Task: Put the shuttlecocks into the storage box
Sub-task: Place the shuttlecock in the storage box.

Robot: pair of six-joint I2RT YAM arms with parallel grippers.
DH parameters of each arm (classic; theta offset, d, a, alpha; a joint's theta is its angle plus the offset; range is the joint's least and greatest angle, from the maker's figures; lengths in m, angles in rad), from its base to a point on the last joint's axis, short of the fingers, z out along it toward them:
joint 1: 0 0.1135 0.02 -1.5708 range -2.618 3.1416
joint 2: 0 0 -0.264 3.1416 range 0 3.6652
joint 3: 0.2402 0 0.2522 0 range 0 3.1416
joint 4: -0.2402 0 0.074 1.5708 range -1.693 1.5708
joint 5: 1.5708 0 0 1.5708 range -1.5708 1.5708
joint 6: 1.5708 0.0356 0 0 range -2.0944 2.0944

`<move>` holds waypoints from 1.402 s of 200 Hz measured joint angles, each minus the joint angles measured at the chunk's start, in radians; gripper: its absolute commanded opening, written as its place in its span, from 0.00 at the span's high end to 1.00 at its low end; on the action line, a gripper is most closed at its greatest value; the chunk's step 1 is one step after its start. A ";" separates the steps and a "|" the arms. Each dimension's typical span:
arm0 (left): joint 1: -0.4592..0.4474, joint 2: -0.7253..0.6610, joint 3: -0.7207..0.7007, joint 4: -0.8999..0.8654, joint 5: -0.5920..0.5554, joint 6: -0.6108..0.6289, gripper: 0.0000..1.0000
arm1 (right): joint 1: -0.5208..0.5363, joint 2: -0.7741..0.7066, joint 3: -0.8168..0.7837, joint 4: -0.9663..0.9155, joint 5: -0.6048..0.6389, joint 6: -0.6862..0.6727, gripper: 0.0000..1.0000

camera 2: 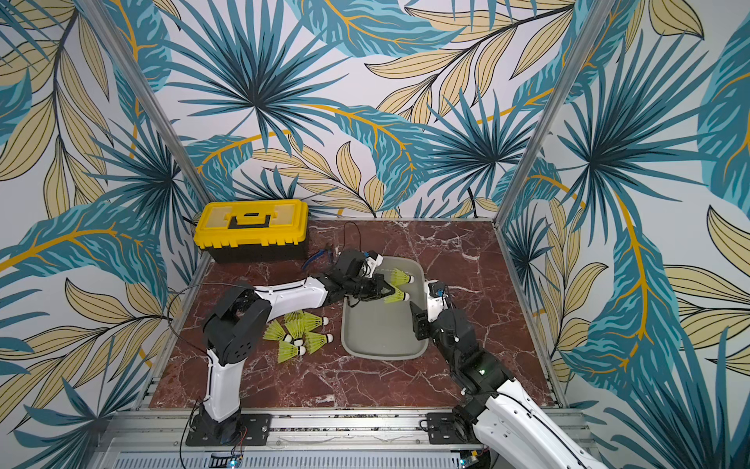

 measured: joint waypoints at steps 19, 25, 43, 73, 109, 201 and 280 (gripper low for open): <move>-0.001 0.014 0.009 0.009 -0.006 -0.012 1.00 | 0.000 -0.006 -0.003 -0.005 0.003 0.000 0.45; -0.001 0.020 0.013 0.014 -0.008 -0.016 1.00 | 0.000 -0.009 -0.004 -0.007 0.004 0.000 0.45; -0.001 0.035 0.016 0.026 -0.014 -0.027 1.00 | 0.000 -0.016 -0.005 -0.013 0.006 0.000 0.45; -0.001 0.063 0.026 0.030 -0.013 -0.036 1.00 | 0.000 -0.027 -0.006 -0.016 0.010 0.000 0.45; -0.001 0.087 0.059 0.033 -0.013 -0.037 1.00 | 0.000 -0.031 -0.006 -0.021 0.011 0.002 0.45; -0.002 0.131 0.086 0.031 -0.014 -0.037 1.00 | 0.000 -0.037 -0.009 -0.048 0.022 0.004 0.45; -0.001 0.154 0.133 0.024 -0.017 -0.036 1.00 | 0.000 -0.037 -0.011 -0.058 0.022 0.007 0.44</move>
